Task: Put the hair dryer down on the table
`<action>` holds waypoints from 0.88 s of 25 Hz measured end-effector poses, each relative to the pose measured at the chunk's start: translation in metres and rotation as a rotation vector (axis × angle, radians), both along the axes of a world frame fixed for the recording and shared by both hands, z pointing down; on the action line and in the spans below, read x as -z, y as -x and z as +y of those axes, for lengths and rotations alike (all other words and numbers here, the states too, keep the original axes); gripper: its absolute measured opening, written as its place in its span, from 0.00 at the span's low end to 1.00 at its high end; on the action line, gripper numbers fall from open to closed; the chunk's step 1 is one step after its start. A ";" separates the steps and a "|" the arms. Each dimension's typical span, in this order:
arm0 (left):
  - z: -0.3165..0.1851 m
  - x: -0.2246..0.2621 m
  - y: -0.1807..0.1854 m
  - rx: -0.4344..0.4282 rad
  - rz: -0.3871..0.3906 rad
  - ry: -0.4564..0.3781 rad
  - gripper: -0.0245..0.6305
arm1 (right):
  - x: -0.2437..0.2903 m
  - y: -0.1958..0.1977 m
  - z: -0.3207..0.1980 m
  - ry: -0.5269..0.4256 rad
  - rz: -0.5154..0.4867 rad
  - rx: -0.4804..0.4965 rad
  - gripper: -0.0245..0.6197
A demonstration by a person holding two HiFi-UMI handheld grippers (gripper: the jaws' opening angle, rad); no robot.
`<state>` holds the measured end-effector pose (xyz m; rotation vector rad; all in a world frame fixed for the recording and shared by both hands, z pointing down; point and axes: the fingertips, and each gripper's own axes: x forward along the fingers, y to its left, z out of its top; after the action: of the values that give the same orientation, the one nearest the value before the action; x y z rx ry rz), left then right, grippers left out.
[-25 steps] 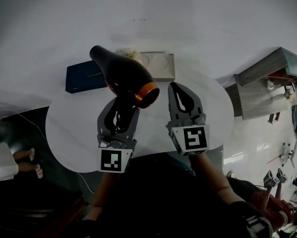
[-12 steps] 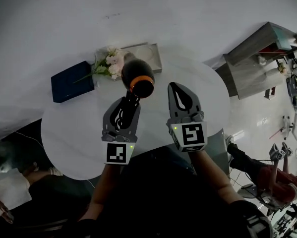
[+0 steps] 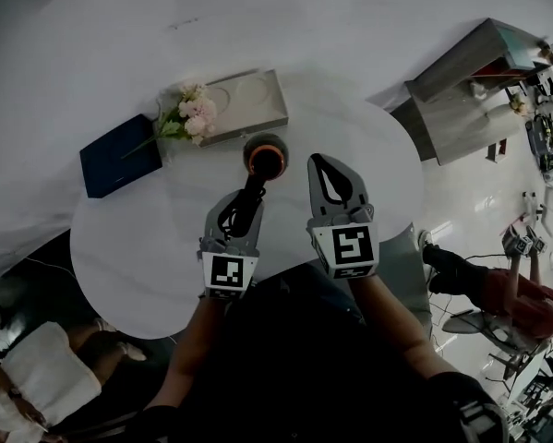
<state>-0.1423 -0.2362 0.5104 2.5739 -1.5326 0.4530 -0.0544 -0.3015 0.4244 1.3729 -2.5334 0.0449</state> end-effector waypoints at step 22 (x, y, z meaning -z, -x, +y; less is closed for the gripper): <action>0.010 -0.033 -0.021 -0.165 -0.202 0.007 0.26 | -0.019 -0.025 0.012 0.040 0.019 -0.085 0.06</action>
<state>-0.1214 -0.2267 0.5433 2.7332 -1.3734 0.7557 -0.0291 -0.2891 0.4429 1.4584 -2.4443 0.0979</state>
